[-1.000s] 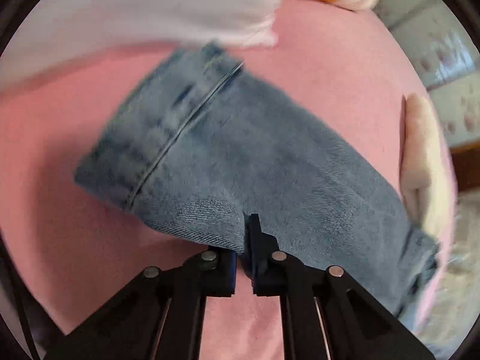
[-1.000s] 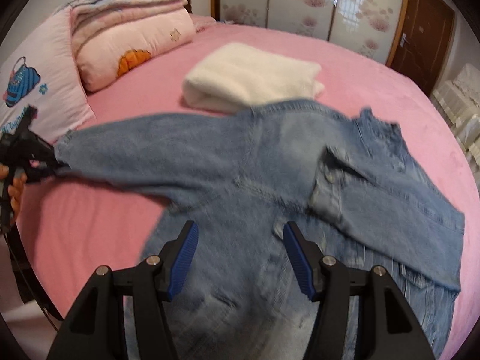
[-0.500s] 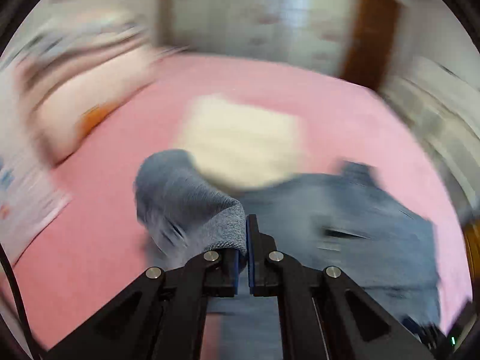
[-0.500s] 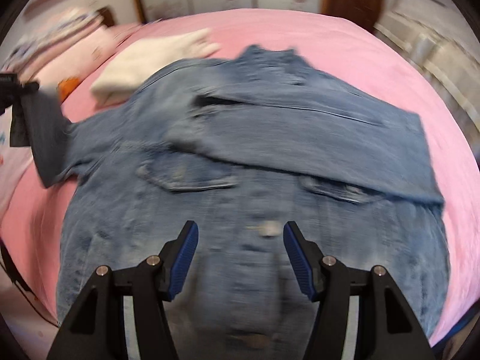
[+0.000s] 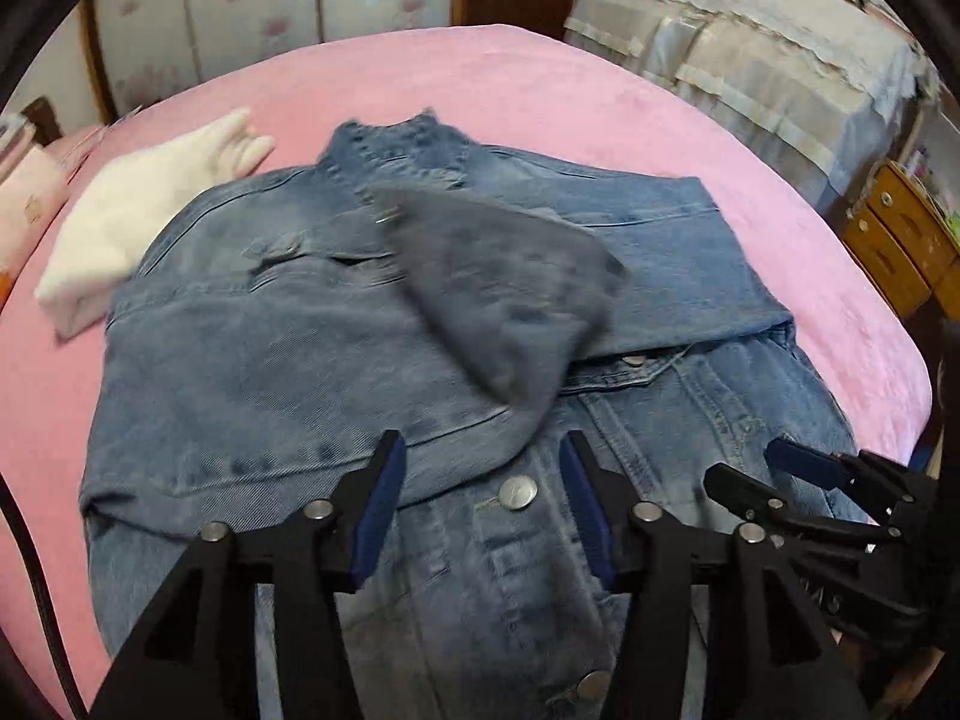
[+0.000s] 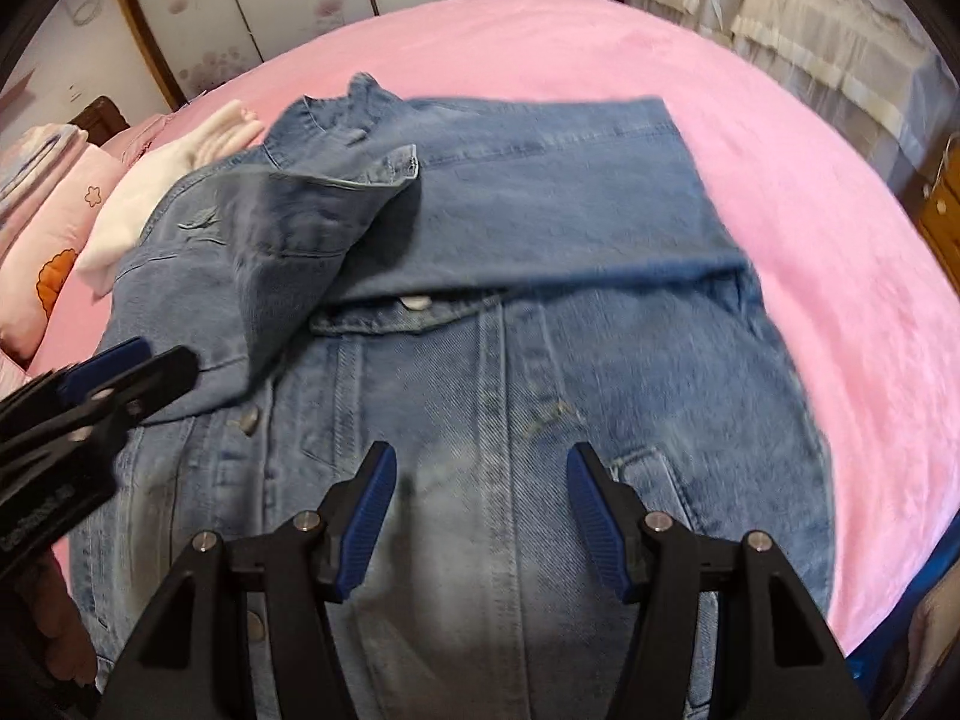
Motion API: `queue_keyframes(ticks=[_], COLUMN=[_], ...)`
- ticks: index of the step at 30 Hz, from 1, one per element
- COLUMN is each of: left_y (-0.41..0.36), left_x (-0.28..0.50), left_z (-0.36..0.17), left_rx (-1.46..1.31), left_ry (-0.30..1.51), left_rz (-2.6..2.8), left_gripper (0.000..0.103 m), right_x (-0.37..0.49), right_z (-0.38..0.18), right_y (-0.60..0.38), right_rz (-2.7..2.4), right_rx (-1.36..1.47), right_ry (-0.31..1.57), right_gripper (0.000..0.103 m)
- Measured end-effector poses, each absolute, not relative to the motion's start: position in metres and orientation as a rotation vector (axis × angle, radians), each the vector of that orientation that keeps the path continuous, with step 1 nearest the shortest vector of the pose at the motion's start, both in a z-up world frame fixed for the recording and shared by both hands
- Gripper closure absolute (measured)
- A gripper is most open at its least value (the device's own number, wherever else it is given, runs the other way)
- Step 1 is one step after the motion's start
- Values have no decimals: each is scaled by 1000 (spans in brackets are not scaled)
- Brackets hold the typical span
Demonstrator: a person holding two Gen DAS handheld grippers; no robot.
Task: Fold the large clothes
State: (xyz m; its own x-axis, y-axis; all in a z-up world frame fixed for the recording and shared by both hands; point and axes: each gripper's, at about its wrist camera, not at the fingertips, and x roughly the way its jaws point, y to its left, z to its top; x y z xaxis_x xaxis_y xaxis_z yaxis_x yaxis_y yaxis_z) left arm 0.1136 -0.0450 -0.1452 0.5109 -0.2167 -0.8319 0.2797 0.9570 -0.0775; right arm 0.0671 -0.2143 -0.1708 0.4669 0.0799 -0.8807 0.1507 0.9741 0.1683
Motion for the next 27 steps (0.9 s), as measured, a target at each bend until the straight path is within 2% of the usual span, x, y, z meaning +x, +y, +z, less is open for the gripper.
queue_keyframes(ticks=[3,12,14,16,27], left_y=[-24,38,46,56,71], left_x=[97,70,68,66,62], left_z=[-143,-157,-166,-176,-197], left_rx=[40,-74,-98,-129,-183], left_ry=[977,1021,1049,1077,1112], left_rz=[-250,-127,-115,-104,-91], left_gripper=[40,39,39,39,39], right_x=[70,93,97,102,129], right_z=[-171,-156,-157,-161,-188], right_y=[-215,-209,-213,-218,-240], right_rz=[-21,115,133,142,182], right_rx=[256,365,401,448,675], right_ry=[1075,1031,1038,1049,1065], right_gripper=[43,44,40,38,38])
